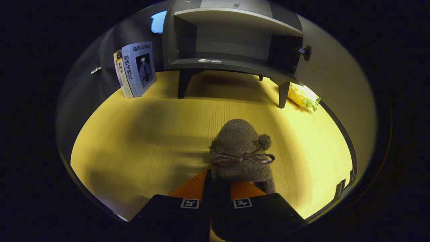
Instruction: Open the shoe cabinet door, grab the shoes and put them into the shoe cabinet, then close the shoe cabinet door.
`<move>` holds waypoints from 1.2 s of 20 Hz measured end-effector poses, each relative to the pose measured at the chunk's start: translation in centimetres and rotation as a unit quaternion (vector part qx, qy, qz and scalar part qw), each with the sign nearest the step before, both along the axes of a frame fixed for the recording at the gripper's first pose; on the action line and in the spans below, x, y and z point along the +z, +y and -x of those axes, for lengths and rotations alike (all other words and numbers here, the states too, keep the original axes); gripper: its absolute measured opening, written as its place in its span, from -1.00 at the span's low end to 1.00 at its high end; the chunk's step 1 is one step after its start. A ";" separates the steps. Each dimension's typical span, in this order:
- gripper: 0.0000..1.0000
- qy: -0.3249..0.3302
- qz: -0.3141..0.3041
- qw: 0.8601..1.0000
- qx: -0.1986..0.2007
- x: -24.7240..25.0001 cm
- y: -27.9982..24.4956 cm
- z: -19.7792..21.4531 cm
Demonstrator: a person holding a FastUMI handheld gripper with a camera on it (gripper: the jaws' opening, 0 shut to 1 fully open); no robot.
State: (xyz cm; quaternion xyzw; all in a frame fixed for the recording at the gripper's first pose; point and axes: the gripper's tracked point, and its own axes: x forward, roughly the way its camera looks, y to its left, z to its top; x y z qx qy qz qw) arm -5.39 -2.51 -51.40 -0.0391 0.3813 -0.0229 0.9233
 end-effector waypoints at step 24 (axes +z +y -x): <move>-0.62 0.010 -0.031 0.999 -0.037 -0.3 -0.5 -0.4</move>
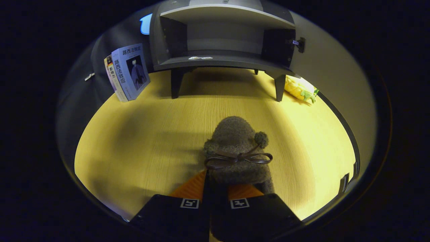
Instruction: Open the shoe cabinet door, grab the shoes and put them into the shoe cabinet, then close the shoe cabinet door.
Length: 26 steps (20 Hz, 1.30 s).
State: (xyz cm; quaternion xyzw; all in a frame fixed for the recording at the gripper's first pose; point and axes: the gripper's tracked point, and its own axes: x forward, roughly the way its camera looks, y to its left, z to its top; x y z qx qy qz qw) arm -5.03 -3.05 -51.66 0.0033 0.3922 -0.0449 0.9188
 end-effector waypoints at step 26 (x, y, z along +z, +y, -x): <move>-0.90 -0.049 0.033 0.998 0.007 17.8 -0.6 -2.7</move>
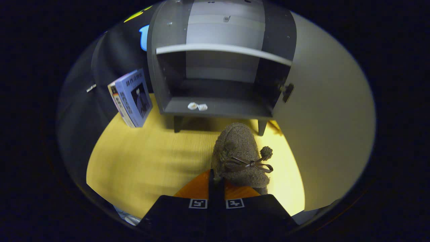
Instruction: Open the shoe cabinet door, grab the shoes and put them into the shoe cabinet, then close the shoe cabinet door.
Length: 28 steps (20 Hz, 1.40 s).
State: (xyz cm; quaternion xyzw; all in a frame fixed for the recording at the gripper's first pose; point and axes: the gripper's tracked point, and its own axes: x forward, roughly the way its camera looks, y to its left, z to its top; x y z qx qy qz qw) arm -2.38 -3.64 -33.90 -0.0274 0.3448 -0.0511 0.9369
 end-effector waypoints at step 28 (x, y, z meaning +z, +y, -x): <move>-0.90 -0.112 0.024 0.993 0.025 20.5 -2.8 -30.2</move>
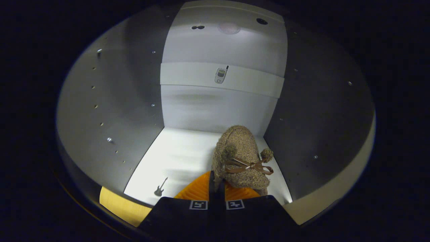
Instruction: Open the shoe cabinet door, grab the shoes and put them into the shoe cabinet, then close the shoe cabinet door.
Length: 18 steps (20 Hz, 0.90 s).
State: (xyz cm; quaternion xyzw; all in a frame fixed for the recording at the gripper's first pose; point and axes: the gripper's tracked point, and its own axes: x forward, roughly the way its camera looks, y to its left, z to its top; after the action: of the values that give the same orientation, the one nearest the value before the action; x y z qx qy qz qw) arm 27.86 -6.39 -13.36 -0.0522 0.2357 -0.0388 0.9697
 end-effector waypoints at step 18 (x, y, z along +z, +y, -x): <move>-0.22 0.045 -0.052 0.998 0.000 -3.9 0.5 -4.1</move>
State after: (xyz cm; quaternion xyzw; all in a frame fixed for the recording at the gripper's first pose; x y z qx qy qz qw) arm 31.99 -5.86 -17.24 -0.0034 0.2808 -0.0239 0.9594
